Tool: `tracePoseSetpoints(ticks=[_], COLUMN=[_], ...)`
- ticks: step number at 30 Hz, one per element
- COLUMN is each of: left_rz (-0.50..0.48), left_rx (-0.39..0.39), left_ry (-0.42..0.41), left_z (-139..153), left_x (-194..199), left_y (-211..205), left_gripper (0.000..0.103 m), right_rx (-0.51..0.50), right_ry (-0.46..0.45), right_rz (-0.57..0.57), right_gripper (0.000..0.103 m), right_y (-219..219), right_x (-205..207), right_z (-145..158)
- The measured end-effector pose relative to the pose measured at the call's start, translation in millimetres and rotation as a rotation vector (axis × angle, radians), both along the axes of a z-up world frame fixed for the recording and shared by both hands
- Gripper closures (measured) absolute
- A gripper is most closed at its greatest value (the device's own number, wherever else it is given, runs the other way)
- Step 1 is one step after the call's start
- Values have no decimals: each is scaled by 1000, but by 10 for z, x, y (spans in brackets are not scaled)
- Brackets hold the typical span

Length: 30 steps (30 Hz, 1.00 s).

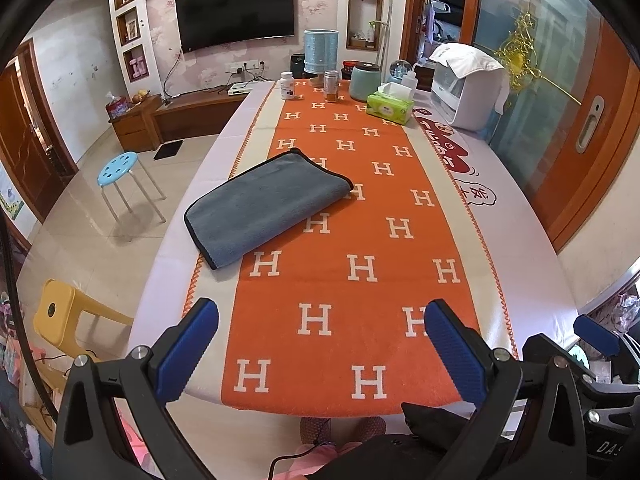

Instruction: Fold towel

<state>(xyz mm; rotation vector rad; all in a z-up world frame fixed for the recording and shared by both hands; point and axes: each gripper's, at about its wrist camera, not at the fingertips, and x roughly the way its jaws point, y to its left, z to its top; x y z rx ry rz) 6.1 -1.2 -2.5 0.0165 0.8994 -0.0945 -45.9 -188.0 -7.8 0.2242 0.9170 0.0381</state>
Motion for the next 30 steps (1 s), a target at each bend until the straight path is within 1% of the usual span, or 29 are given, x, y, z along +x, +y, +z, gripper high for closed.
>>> tracePoseSetpoints(ticks=[12,30], left_rz=[-8,-17], left_rx=[1,0], left_ry=[4,2], left_z=[-8,-36], left_x=[20,15], left_y=[-11,-19], left_gripper=[1,1], right_rx=[3,3], right_ry=[18,19], right_rz=[-5,-4], right_gripper=[0,0], right_y=[-28,-22], right_x=[21,25], right_z=[-63,-54])
